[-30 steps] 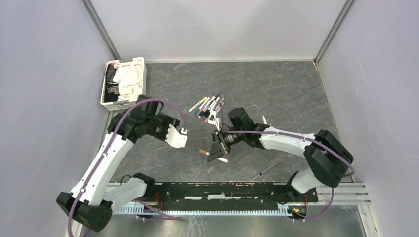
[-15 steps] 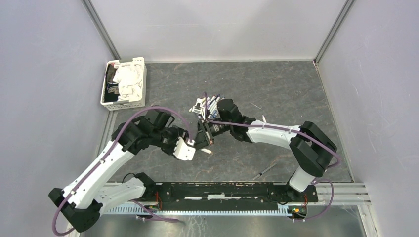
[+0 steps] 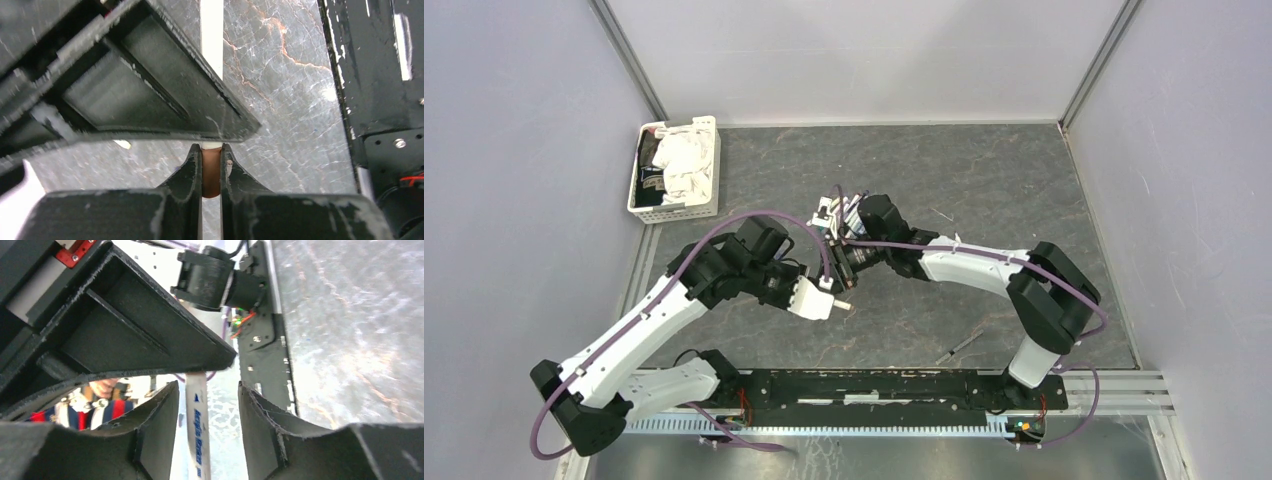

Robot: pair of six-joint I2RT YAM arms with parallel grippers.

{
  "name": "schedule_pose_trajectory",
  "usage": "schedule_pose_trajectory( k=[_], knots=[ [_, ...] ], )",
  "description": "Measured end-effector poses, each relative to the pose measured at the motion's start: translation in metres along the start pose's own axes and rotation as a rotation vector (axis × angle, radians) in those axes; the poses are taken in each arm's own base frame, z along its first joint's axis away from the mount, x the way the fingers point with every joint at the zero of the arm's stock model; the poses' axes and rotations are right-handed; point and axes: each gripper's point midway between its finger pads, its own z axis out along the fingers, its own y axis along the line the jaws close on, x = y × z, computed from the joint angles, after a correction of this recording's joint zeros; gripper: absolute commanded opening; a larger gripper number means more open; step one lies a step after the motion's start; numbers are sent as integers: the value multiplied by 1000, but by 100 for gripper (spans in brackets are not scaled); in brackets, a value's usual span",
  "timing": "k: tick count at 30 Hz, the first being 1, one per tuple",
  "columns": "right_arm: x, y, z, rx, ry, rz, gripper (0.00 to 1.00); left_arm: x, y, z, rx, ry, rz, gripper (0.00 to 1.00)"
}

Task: Open the pen caps
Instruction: Adjust the pen.

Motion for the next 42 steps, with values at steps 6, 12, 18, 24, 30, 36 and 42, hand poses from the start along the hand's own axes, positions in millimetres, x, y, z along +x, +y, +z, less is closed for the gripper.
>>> schedule_pose_trajectory(
  k=[6,12,18,24,30,36,42],
  knots=[
    [-8,-15,-43,173,-107,-132,66,0,4,2,-41,-13,-186,2],
    [-3,8,-89,271,-235,-329,79,-2,14,4,-56,-111,-454,2],
    [-18,11,-103,359,-317,-439,91,-21,24,9,-27,-243,-628,2],
    [-37,31,-130,436,-518,-540,92,-41,39,2,-41,-363,-745,2],
    [-49,37,-133,383,-690,-511,90,-61,62,-10,-78,-471,-842,2],
    [-70,58,-116,303,-762,-514,78,-77,82,-26,-110,-560,-881,2],
    [-91,82,-121,258,-876,-522,59,-89,87,-33,-95,-615,-897,2]
  ],
)
